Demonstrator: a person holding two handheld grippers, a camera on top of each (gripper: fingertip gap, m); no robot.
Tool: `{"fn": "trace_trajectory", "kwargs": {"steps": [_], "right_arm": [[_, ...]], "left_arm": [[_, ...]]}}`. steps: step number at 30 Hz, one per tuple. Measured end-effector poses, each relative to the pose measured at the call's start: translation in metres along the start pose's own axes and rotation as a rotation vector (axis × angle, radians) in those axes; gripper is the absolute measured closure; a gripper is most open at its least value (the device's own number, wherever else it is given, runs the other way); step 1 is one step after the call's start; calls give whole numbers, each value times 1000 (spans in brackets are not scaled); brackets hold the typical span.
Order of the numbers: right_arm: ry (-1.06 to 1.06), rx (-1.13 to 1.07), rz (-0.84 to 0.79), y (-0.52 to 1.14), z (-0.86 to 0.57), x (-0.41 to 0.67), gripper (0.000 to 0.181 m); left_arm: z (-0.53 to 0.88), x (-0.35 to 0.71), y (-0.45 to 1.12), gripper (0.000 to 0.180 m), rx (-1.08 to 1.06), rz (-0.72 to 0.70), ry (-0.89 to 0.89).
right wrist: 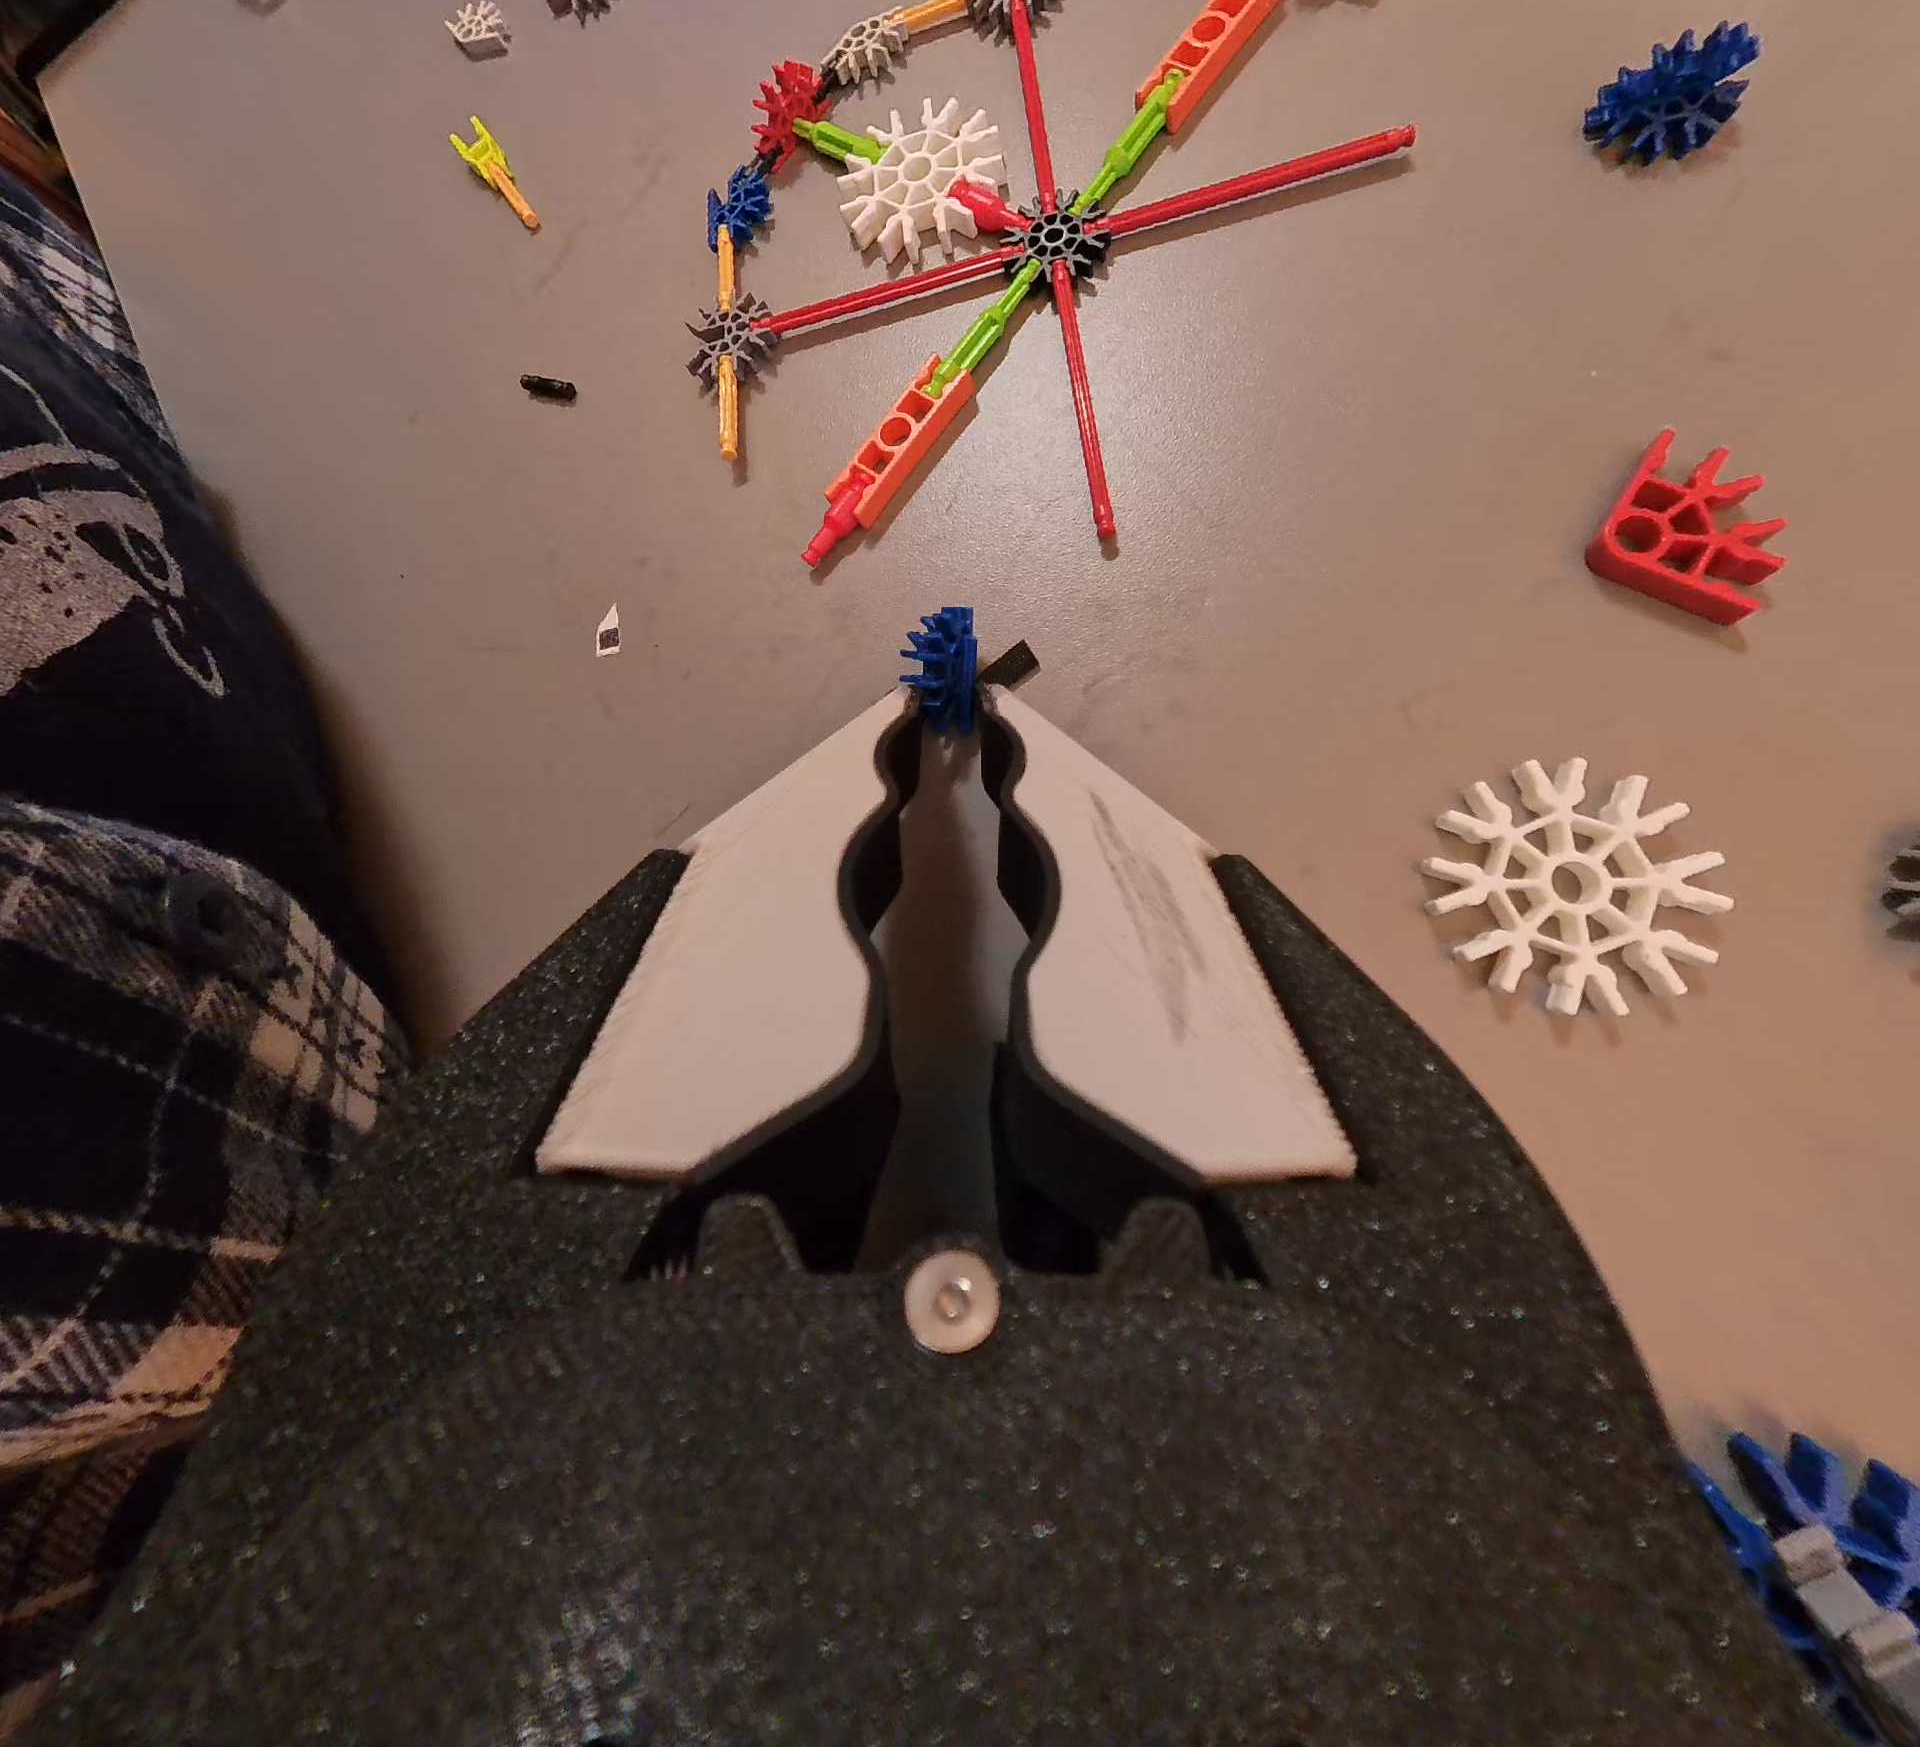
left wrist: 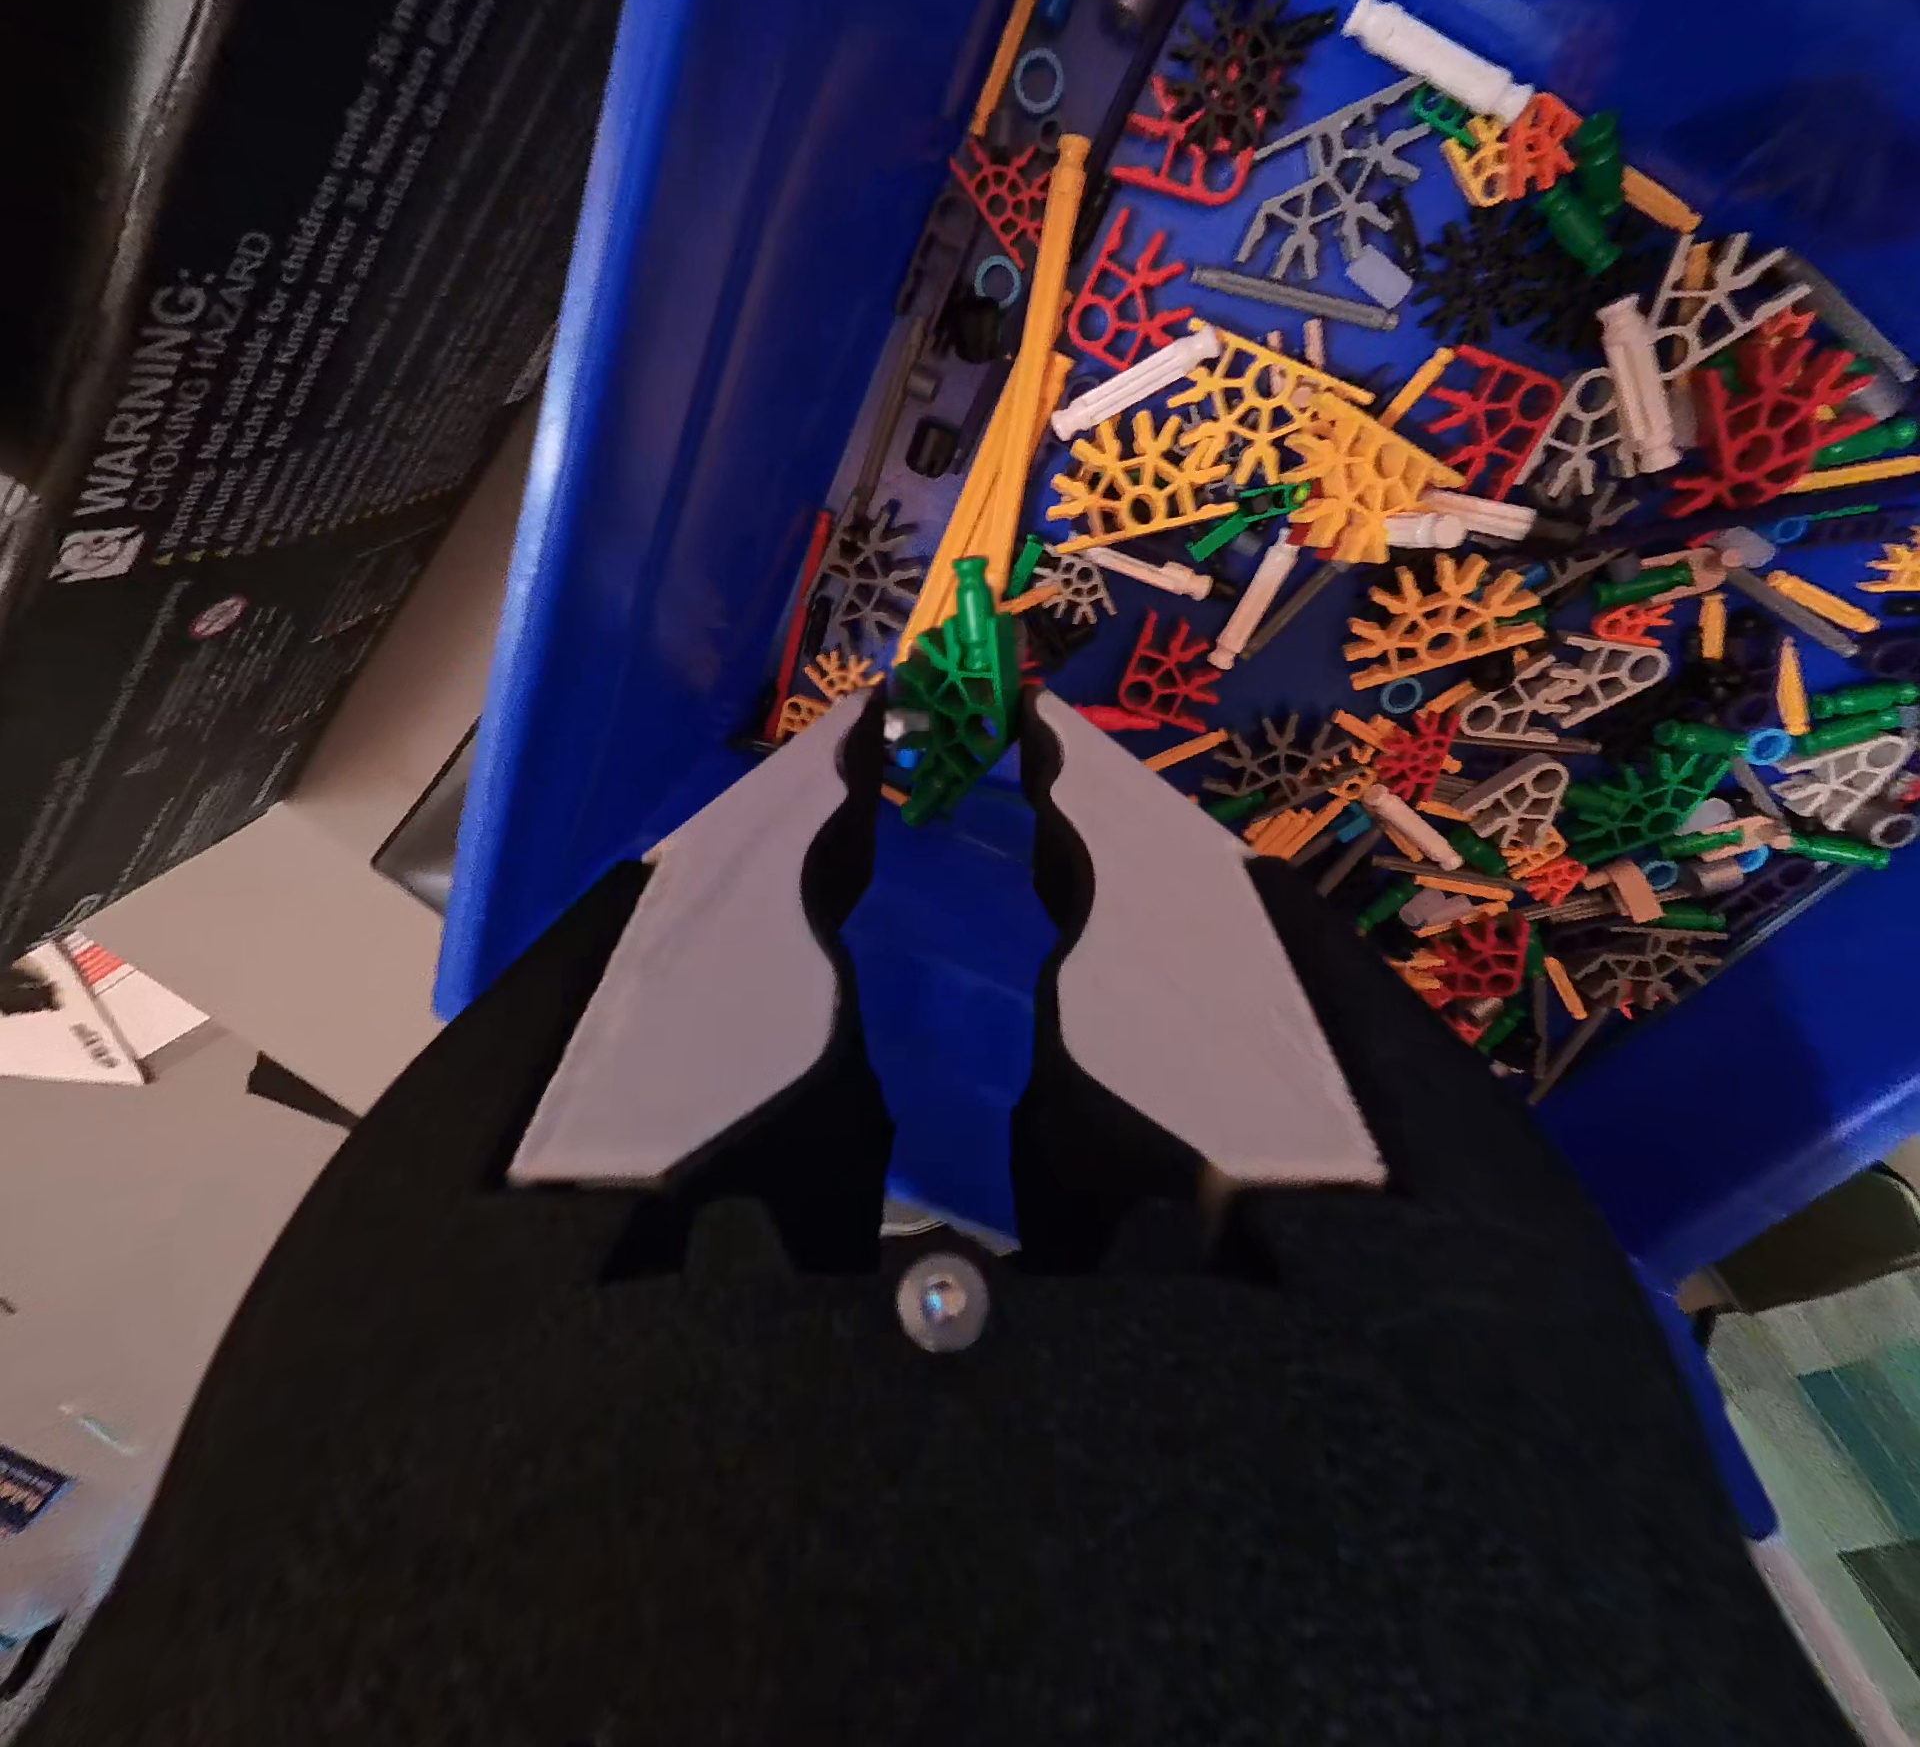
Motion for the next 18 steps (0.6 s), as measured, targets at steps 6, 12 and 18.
{"fn": "trace_trajectory", "kwargs": {"steps": [6, 12, 18], "right_arm": [[-1, -1, 0, 0, 0, 0, 171], [0, -2, 0, 0, 0, 0, 171], [0, -2, 0, 1, 1, 0, 171]], "left_arm": [[13, -6, -18, 142, 45, -30, -36], [18, -7, -35, 142, 67, -75, -40], [-8, 9, -12, 138, -17, -60, 71]]}}
Point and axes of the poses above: each gripper's, where its closed fingertips meet, y out along the fingers, x out of its top, z = x × y across the jaws, the point moved 9 cm from there along -y, back along the fingers, and after that the axes turned 4 degrees about -z, right-handed, at the moved point
